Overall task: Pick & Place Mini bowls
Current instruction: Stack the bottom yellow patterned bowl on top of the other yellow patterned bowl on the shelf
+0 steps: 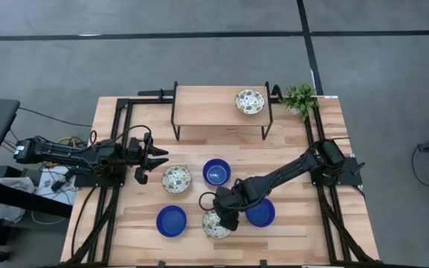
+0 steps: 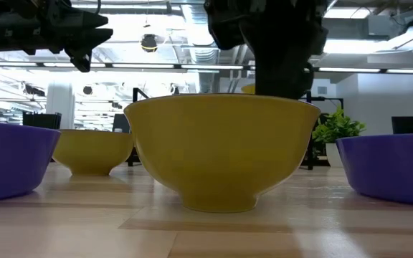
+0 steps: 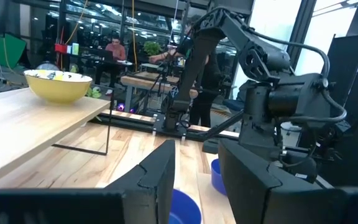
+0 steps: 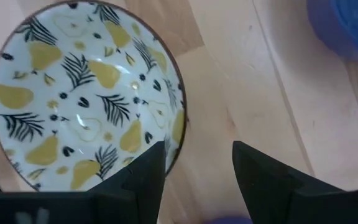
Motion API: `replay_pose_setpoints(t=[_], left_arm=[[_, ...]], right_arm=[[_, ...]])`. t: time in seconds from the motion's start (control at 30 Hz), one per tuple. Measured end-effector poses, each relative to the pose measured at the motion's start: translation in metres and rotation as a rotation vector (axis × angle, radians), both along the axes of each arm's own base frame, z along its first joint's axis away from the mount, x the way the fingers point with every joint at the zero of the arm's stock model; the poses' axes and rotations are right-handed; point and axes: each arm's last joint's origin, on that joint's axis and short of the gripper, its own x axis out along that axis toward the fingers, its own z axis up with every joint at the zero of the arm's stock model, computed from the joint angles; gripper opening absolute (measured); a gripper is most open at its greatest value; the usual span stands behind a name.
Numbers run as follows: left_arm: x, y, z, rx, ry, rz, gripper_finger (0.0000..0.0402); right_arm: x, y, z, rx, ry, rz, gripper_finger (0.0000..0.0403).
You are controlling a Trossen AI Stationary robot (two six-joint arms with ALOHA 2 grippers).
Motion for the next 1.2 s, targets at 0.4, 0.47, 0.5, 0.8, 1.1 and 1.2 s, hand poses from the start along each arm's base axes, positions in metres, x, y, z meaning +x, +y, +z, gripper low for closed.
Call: replay_pose_setpoints(t=[0.4, 0.47, 0.5, 0.8, 1.1, 1.2], left_arm=[[0.0, 0.0, 0.001, -0.001, -0.013, 0.0, 0.0122], [0.0, 0.0, 0.001, -0.001, -0.015, 0.0, 0.0122], [0.0, 0.0, 0.001, -0.001, -0.016, 0.0, 0.0122], [-0.001, 0.0, 0.002, -0.002, -0.023, 0.0, 0.0122], [-0.001, 0.0, 0.002, -0.002, -0.023, 0.0, 0.0122], [-0.001, 0.0, 0.002, -0.002, -0.023, 0.0, 0.0122]], right_arm=[[-0.003, -0.001, -0.017, 0.013, -0.015, 0.0, 0.0177], [-0.002, -0.001, -0.019, 0.02, -0.028, 0.001, 0.0177], [-0.003, -0.001, -0.02, 0.022, -0.029, 0.001, 0.0177], [-0.001, 0.0, -0.021, 0.036, -0.05, 0.003, 0.0155], [-0.001, 0.0, -0.021, 0.033, -0.055, 0.001, 0.0028], [0.0, 0.0, -0.017, 0.043, -0.072, 0.016, 0.0011]])
